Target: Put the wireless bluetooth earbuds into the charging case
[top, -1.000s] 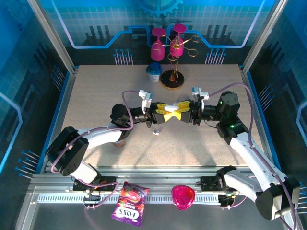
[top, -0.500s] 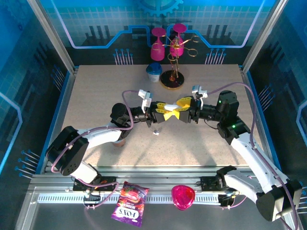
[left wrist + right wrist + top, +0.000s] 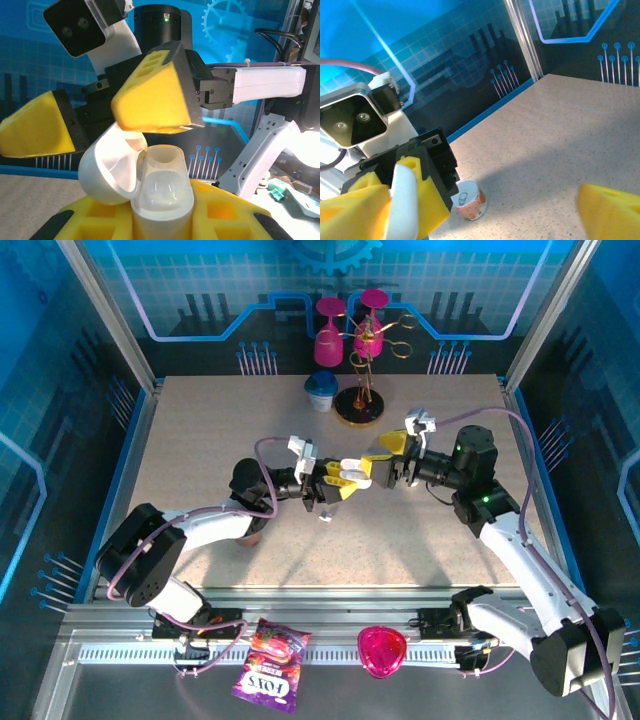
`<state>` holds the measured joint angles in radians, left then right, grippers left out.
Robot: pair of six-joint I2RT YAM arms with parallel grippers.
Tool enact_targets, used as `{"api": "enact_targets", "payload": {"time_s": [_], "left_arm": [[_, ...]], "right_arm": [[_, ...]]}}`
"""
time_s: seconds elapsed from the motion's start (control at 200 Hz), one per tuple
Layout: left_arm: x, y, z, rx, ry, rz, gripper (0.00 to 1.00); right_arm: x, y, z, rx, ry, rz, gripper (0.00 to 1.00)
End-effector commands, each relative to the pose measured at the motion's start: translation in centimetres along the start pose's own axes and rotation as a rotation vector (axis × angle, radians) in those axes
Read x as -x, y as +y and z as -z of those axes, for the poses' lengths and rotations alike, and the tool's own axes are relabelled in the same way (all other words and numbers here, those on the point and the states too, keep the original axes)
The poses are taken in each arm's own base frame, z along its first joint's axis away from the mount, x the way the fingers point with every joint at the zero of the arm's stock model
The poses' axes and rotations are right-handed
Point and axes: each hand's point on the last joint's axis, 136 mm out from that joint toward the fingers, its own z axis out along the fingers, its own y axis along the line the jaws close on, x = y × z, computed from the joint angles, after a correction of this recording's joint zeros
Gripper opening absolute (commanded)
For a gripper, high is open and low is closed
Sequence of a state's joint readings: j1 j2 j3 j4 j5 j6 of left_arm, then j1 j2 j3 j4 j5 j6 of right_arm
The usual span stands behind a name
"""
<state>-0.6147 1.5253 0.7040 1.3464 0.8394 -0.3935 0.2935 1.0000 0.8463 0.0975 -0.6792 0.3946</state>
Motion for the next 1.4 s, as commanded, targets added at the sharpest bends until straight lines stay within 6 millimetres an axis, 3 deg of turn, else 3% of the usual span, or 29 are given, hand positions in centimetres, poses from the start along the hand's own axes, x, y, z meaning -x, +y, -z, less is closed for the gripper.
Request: {"api": "enact_targets", "payload": {"time_s": [0.0,0.21,0.3,0.335,0.39,0.5,0.65,0.665,0.79,0.956,1.091,1.196,1.396], "left_arm": [[0.0,0.6,1.2,0.045,-0.022,-0.111,0.11],[-0.4,4.6,5.1,0.244,-0.017,-0.210,0.07],[-0.5,5.6,6.5,0.300,0.006,-0.256,0.17],[-0.5,6.0,6.9,0.327,0.021,-0.281,0.16],[-0.6,6.7,7.3,0.378,0.050,-0.329,0.00],[-0.1,7.3,7.9,0.442,0.073,-0.404,0.00],[1.1,6.8,8.0,0.444,0.040,-0.429,0.00],[1.2,6.7,8.0,0.444,0.037,-0.429,0.00],[2.6,5.7,8.4,0.463,-0.018,-0.459,0.00],[3.7,4.3,8.7,0.460,-0.044,-0.476,0.00],[4.3,3.7,8.7,0.451,-0.051,-0.494,0.00],[4.6,3.5,8.6,0.441,-0.057,-0.500,0.00],[4.4,3.3,8.3,0.416,-0.053,-0.490,0.00]], "right_arm": [[1.2,-1.4,0.5,-0.087,-0.061,0.004,1.00],[-0.1,-4.4,1.1,-0.181,-0.082,-0.089,1.00],[-1.4,-5.9,0.8,-0.199,-0.073,-0.179,1.00],[-2.2,-6.8,0.5,-0.215,-0.063,-0.232,0.97],[-3.5,-7.9,-0.2,-0.222,-0.038,-0.289,0.93],[-6.4,-9.9,-1.5,-0.275,0.046,-0.372,0.88],[-11.7,-12.8,-3.1,-0.479,0.308,-0.394,0.86],[-11.3,-12.8,-3.5,-0.488,0.316,-0.376,0.86],[-14.1,-13.4,-5.7,-0.542,0.457,-0.337,0.86],[-16.7,-12.7,-8.6,-0.527,0.590,-0.316,0.73],[-19.1,-11.9,-9.9,-0.527,0.690,-0.344,0.62],[-21.0,-10.8,-10.9,-0.506,0.739,-0.367,0.61],[-22.2,-11.8,-11.5,-0.554,0.752,-0.368,0.56]]}}
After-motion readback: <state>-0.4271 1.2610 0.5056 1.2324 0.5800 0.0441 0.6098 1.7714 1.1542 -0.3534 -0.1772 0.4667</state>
